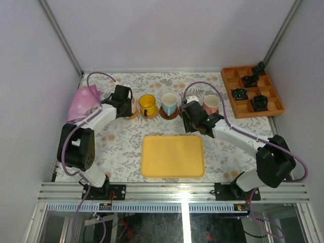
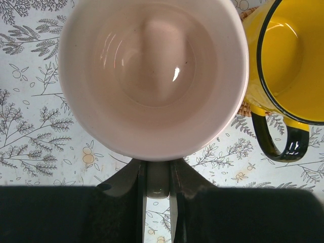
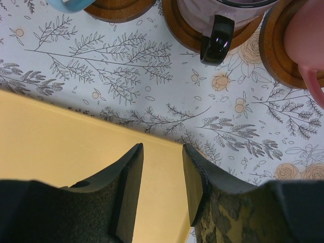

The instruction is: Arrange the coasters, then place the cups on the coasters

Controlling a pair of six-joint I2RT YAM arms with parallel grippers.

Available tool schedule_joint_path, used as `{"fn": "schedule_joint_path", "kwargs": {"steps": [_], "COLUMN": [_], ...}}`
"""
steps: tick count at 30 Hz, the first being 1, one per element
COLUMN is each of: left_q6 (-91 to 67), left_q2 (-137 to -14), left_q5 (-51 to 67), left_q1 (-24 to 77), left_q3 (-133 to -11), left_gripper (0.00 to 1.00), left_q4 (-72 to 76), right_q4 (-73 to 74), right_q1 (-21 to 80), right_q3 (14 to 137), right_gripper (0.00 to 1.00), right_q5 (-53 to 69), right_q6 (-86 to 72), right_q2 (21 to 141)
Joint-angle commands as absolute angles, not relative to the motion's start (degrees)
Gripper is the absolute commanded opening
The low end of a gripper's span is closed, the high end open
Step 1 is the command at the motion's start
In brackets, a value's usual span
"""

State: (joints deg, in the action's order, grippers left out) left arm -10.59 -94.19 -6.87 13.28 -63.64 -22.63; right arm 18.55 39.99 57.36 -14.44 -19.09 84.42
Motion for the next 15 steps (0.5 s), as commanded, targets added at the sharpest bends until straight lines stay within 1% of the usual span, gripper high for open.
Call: {"fn": "schedule_joint_path", "kwargs": {"steps": [1,15], "left_q6": [-10.72,-12.21], "left_q2": [-90.57,-89.08], "left_q5": [-8.09,-6.69], "left_q1": [12.83,12.83], "left_q3": [-63.37,-60.93], "left_gripper": [0.0,0.0], "left_q4": [-16.79,-17.08], "right_q4": [18.01,17.8], "right_q1": [39.61,39.59], "right_q3": [59.81,59.43], "right_gripper": [0.44,0.44], "right_q5": [-15.28,-14.77], "right_q6": [-19.75,-19.8], "right_q2": [84.79,84.81]}}
